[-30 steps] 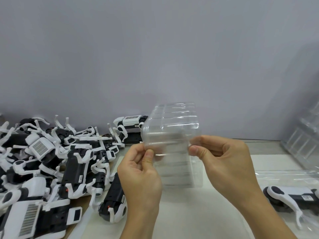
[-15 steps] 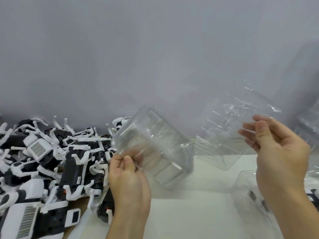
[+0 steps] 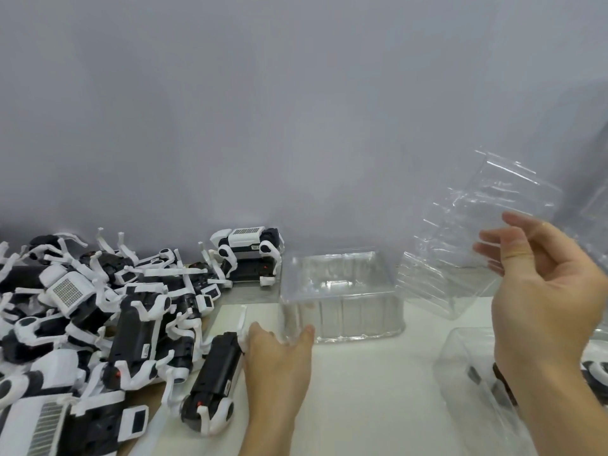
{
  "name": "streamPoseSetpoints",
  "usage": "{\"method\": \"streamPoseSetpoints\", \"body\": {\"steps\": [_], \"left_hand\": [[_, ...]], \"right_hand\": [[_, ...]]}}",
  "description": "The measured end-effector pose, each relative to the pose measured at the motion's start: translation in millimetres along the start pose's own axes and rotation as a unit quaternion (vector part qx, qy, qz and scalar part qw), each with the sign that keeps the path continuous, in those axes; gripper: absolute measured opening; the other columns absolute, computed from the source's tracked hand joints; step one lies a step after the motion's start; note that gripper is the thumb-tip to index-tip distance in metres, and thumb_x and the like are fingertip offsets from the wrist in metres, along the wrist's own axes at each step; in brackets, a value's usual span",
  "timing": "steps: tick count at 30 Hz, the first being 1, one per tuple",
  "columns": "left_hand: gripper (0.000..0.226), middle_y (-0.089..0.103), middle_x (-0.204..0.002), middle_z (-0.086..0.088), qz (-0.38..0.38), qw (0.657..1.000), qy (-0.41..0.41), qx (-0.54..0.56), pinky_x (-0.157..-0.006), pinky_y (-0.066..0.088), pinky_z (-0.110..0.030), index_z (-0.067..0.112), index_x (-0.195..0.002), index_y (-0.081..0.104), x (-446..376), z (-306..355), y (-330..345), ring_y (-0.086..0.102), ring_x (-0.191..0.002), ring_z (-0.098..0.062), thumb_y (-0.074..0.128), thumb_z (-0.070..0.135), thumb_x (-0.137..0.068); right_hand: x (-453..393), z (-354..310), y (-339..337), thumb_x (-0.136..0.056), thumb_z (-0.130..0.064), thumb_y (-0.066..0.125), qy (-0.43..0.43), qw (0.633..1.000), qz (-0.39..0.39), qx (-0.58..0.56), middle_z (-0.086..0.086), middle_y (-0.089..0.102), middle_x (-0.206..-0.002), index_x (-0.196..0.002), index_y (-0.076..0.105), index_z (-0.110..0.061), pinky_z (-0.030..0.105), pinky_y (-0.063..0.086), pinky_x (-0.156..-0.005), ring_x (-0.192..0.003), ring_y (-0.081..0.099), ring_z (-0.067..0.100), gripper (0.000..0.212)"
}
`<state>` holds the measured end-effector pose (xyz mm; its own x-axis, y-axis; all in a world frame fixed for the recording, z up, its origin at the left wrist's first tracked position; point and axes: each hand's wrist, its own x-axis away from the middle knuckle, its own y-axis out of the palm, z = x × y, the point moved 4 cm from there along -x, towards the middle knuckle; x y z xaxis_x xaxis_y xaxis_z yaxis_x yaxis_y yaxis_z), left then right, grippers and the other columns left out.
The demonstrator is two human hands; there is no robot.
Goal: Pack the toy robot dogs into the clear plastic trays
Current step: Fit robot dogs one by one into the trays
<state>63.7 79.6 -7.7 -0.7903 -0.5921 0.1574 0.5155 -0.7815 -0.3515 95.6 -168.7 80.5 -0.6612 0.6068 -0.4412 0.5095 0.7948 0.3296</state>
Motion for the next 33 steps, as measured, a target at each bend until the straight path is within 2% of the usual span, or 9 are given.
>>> {"method": "streamPoseSetpoints", "body": {"steps": [2,4,7,11,12,17,23,28,33], "left_hand": [[0.077,0.05,-0.138,-0.005,0.012,1.0,0.02,-0.005,-0.103,0.04,-0.038,0.02,-0.148,0.031,-1,3,-2,0.047,-0.128,-0.024,0.074,0.034,-0.086],[0.066,0.047,-0.141,-0.001,-0.002,0.999,0.04,0.016,-0.105,0.039,-0.037,0.027,-0.144,0.038,-2,6,0,0.046,-0.13,-0.021,0.072,0.033,-0.088],[0.036,0.057,-0.129,0.012,-0.036,0.995,0.062,0.069,-0.1,0.04,-0.031,0.033,-0.125,0.05,-6,4,3,0.054,-0.118,-0.008,0.066,0.024,-0.094],[0.031,0.066,-0.121,0.022,-0.238,0.955,0.018,0.175,-0.111,0.034,-0.025,0.026,-0.115,0.07,-2,5,12,0.051,-0.115,0.012,0.048,0.011,-0.101],[0.032,0.067,-0.12,0.02,-0.252,0.953,0.016,0.167,-0.109,0.036,-0.024,0.023,-0.111,0.074,-2,5,12,0.053,-0.114,0.012,0.046,0.009,-0.101],[0.025,0.077,-0.101,-0.005,-0.164,0.975,0.009,0.151,-0.082,0.056,-0.03,0.013,-0.1,0.073,-9,4,6,0.074,-0.091,-0.017,0.049,0.005,-0.1],[0.024,0.075,-0.104,-0.005,-0.134,0.955,0.015,0.263,-0.078,0.057,-0.036,0.015,-0.107,0.069,-7,11,3,0.073,-0.095,-0.024,0.047,0.023,-0.103],[0.026,0.073,-0.109,0.005,-0.092,0.941,0.066,0.32,-0.074,0.056,-0.033,0.025,-0.118,0.065,-13,17,-11,0.072,-0.098,-0.016,0.047,0.034,-0.102],[0.042,0.074,-0.11,-0.002,-0.061,0.947,0.0,0.314,-0.075,0.05,-0.036,0.022,-0.11,0.069,-26,6,-24,0.068,-0.101,-0.023,0.033,0.043,-0.105]], "right_hand": [[0,-1,0,-0.099,-0.019,0.055,-0.01,1.0,-0.003,0.005,-0.014,0.073,-0.081,-0.104,0.068,-0.027,0.02,0.056,-0.078,-0.081,0.071,0.012,0.017],[1,-3,1,-0.099,-0.019,0.054,-0.022,1.0,-0.007,0.01,-0.011,0.072,-0.082,-0.107,0.068,-0.024,0.021,0.056,-0.079,-0.082,0.071,0.012,0.017],[3,-7,4,-0.1,-0.019,0.054,-0.042,0.999,-0.016,0.015,-0.009,0.071,-0.085,-0.109,0.067,-0.023,0.021,0.055,-0.08,-0.082,0.07,0.011,0.017],[7,-12,9,-0.1,-0.016,0.054,-0.062,0.997,-0.045,0.01,-0.011,0.07,-0.084,-0.109,0.066,-0.022,0.019,0.053,-0.079,-0.081,0.07,0.009,0.017],[8,-13,11,-0.099,-0.014,0.054,-0.064,0.996,-0.058,0.007,-0.012,0.071,-0.083,-0.109,0.067,-0.022,0.017,0.053,-0.078,-0.081,0.07,0.008,0.018],[15,-16,19,-0.099,-0.013,0.055,-0.059,0.99,-0.13,-0.021,-0.009,0.073,-0.083,-0.104,0.069,-0.029,0.018,0.053,-0.072,-0.077,0.07,0.012,0.021],[20,-5,29,-0.093,-0.023,0.056,0.046,0.967,-0.208,-0.142,0.002,0.071,-0.082,-0.104,0.074,-0.018,0.024,0.054,-0.071,-0.076,0.068,0.022,0.021],[31,5,39,-0.09,-0.016,0.051,0.154,0.92,-0.294,-0.209,0.004,0.066,-0.075,-0.104,0.074,-0.007,0.026,0.055,-0.072,-0.073,0.063,0.02,0.028],[41,2,46,-0.084,-0.019,0.058,0.205,0.873,-0.405,-0.179,0.009,0.057,-0.07,-0.086,0.077,-0.009,0.023,0.047,-0.057,-0.063,0.052,0.021,0.021]]}}
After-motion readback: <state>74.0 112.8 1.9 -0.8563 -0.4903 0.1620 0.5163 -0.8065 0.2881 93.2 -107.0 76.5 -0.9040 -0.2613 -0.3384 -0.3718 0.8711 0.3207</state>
